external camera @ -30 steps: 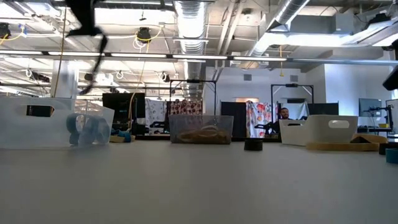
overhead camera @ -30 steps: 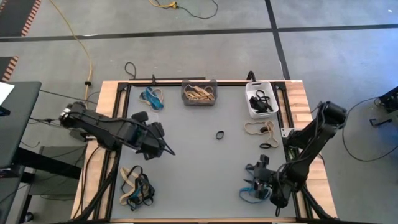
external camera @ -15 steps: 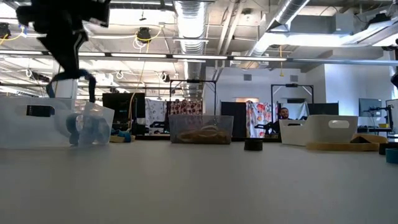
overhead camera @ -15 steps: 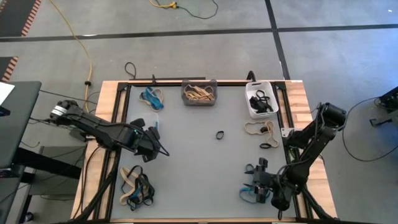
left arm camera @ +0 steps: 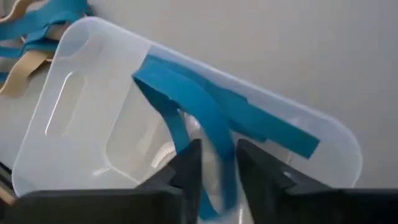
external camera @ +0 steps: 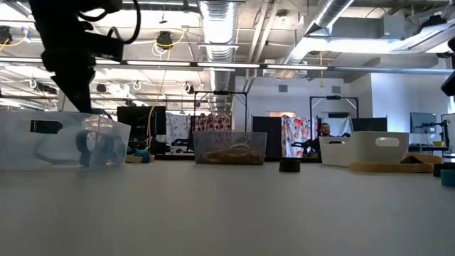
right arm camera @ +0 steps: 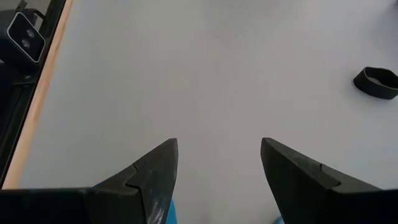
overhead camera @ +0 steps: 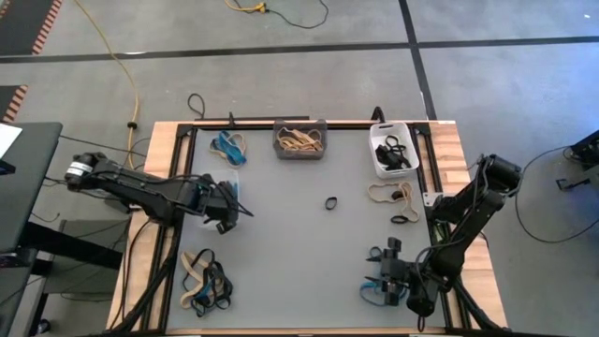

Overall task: Sort rubber bands into baskets
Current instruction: Put the blue rubber band into the transparent bin

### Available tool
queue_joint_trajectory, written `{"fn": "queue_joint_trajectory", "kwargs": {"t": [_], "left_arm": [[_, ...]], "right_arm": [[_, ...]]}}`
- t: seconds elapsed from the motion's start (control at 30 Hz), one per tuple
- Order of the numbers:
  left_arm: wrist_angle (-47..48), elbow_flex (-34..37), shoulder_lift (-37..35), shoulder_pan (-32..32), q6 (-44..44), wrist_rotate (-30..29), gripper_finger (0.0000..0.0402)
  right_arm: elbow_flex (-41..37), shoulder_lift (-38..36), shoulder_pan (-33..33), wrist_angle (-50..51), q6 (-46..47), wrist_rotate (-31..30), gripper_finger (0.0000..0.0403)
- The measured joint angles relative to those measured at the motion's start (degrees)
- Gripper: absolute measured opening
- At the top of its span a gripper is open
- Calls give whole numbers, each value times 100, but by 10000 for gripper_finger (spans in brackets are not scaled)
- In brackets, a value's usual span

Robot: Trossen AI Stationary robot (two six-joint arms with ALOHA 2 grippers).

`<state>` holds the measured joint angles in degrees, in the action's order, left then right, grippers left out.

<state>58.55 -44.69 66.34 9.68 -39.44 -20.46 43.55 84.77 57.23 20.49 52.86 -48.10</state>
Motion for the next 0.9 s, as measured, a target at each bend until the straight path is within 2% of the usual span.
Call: {"fn": "queue_joint_trajectory", "kwargs": {"t": [0.2,0.33,0.57,0.9], "left_arm": [[-654,-55,1,-97,368,48,184],[-1084,-275,1,-99,637,-32,216],[-2162,-618,3,-65,1495,-37,225],[-3861,-658,235,-55,2765,519,226]], "right_arm": [[0,0,39,-11,20,1,260],[0,-2,55,-37,30,2,260],[0,-2,55,-54,66,2,260],[0,-2,55,-127,63,1,260]]}}
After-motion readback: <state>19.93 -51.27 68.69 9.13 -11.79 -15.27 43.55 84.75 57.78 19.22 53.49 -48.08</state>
